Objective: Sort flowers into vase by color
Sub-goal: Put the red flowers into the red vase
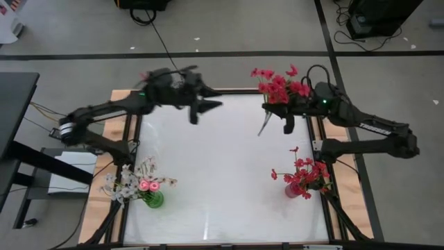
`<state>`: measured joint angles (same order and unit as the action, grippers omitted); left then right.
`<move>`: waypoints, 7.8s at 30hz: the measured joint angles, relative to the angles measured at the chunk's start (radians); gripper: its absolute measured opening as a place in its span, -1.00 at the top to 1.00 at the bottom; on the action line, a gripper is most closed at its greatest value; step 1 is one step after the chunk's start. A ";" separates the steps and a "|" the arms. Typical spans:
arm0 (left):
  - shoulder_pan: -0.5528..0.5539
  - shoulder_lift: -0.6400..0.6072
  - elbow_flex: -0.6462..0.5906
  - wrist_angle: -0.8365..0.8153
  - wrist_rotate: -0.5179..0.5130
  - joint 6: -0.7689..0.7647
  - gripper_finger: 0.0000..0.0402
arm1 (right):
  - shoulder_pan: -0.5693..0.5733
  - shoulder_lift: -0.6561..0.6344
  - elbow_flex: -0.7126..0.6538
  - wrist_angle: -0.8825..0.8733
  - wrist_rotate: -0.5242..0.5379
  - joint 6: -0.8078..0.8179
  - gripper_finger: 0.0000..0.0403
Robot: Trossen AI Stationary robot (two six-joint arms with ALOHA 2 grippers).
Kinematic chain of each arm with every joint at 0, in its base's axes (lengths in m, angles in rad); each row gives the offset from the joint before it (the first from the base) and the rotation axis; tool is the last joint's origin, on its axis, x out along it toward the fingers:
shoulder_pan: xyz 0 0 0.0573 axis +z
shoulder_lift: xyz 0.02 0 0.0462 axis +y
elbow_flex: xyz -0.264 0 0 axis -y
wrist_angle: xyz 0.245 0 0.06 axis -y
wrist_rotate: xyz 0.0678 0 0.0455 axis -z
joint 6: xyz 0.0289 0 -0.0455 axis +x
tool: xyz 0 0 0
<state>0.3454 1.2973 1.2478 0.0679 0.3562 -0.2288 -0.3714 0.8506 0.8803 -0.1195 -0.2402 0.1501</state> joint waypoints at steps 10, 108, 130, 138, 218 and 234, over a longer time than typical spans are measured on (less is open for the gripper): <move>-0.031 -0.165 0.001 -0.201 -0.100 0.087 -0.06 | 0.142 -0.265 -0.001 -0.446 0.294 0.201 0.93; -0.031 -0.156 0.000 -0.196 -0.102 0.083 -0.06 | 0.217 -0.657 -0.305 -0.255 -0.550 0.049 0.93; -0.031 -0.156 0.000 -0.195 -0.102 0.083 -0.06 | 0.233 -0.593 -0.407 -0.213 -0.330 -0.019 0.92; -0.031 -0.156 0.000 -0.196 -0.102 0.083 -0.06 | 0.233 -0.593 -0.483 -0.179 -0.328 -0.019 0.92; -0.031 -0.156 0.000 -0.196 -0.102 0.083 -0.06 | 0.233 -0.420 0.188 -1.147 0.207 0.134 -0.25; -0.031 -0.156 0.000 -0.195 -0.102 0.083 -0.06 | 0.232 -0.409 0.067 -0.983 0.834 0.614 -0.10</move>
<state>0.3149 1.1415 1.2480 -0.1276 0.2546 -0.1463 -0.1394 0.4420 0.9470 -1.1022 0.5935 0.7638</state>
